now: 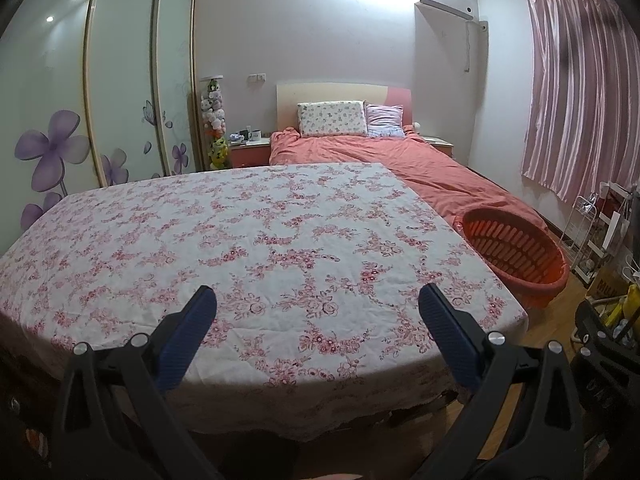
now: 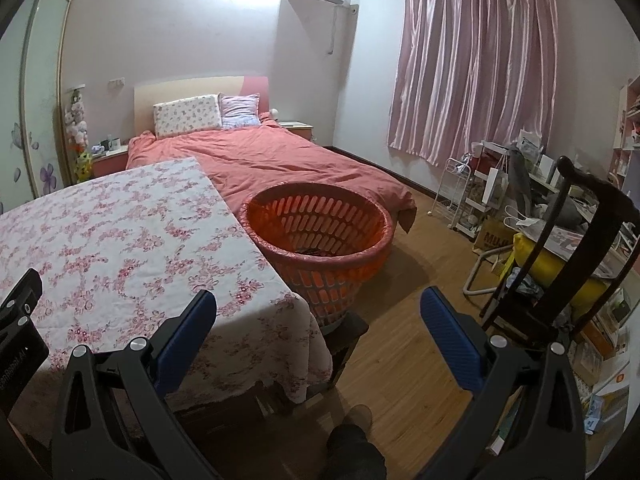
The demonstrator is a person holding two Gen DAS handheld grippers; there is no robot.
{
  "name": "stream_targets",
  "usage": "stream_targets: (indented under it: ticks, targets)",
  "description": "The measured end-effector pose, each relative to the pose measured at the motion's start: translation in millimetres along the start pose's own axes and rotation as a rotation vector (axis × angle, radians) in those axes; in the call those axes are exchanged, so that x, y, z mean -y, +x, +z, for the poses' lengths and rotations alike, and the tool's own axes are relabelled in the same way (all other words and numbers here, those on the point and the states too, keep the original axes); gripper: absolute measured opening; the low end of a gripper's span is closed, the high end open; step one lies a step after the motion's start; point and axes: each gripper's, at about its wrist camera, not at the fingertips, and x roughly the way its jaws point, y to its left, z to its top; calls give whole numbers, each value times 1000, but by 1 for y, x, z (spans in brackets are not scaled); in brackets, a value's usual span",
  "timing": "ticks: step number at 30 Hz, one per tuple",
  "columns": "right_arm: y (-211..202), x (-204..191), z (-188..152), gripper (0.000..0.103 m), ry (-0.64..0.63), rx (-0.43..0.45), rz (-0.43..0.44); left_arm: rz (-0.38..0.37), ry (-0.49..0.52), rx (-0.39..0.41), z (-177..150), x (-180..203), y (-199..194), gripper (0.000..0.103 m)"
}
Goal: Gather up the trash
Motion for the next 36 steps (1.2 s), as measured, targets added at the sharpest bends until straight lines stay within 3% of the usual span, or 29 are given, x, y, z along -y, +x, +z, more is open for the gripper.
stream_targets:
  ticks: [36]
  targets:
    - [-2, 5, 1, 101, 13, -1, -1, -45, 15, -9, -1, 15, -9, 99]
